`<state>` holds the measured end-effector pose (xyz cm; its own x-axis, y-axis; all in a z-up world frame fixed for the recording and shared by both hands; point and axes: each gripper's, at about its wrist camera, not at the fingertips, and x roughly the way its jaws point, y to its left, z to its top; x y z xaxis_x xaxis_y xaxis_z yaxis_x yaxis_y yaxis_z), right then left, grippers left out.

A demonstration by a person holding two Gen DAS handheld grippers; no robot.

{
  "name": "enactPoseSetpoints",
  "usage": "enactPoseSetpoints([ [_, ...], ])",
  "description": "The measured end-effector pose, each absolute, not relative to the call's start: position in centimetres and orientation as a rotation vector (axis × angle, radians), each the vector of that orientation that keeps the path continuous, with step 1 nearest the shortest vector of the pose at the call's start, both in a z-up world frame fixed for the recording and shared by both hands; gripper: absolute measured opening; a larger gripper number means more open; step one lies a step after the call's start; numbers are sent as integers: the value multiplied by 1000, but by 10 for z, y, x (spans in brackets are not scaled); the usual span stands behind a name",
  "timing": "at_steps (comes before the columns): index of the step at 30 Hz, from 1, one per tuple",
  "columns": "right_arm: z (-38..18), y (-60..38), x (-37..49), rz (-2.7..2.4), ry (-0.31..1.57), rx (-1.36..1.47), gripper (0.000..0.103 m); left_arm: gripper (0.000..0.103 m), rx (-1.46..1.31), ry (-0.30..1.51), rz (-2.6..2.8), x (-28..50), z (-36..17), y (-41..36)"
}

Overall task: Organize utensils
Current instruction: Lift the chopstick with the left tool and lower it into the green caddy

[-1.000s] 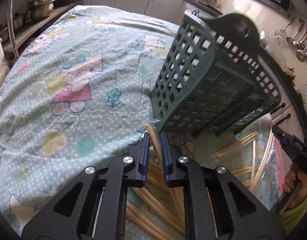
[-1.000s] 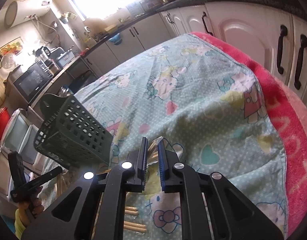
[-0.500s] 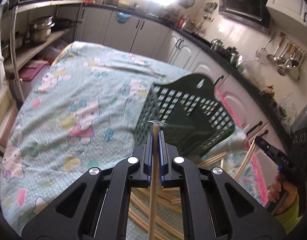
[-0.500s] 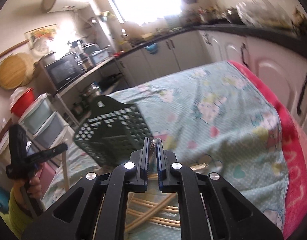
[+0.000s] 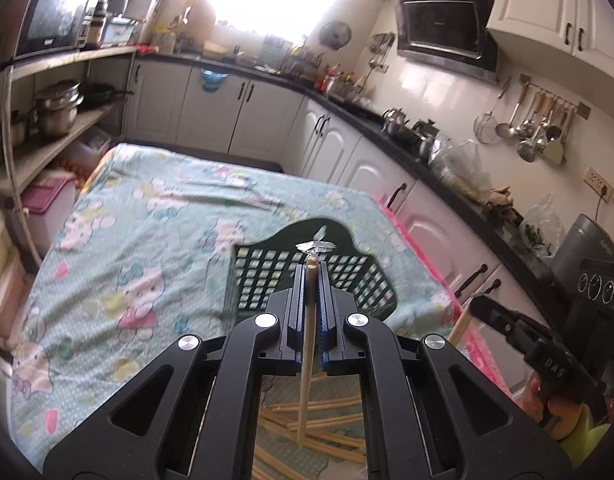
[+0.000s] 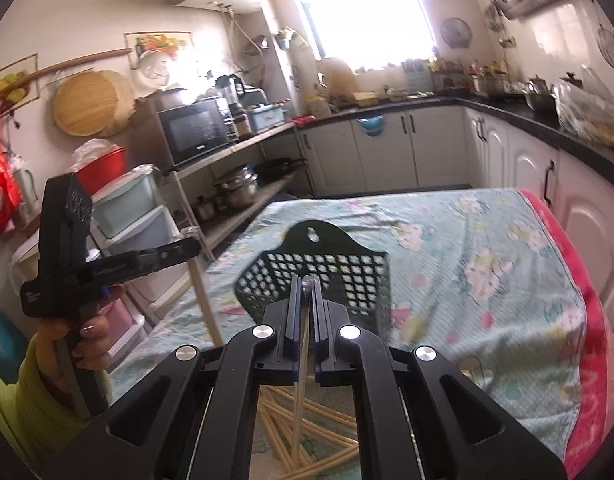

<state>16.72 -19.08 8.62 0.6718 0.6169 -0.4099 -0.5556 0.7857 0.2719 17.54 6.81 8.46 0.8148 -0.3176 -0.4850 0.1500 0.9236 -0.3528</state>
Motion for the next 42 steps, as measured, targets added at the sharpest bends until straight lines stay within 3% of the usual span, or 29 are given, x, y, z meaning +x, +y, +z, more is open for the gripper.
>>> enactPoseSetpoints([
  [23, 191, -182, 178, 661, 245, 146, 4, 3, -201, 317, -242, 173, 188, 55],
  [42, 184, -198, 233, 523, 232, 216, 4, 3, -209, 363, -144, 212, 165, 73],
])
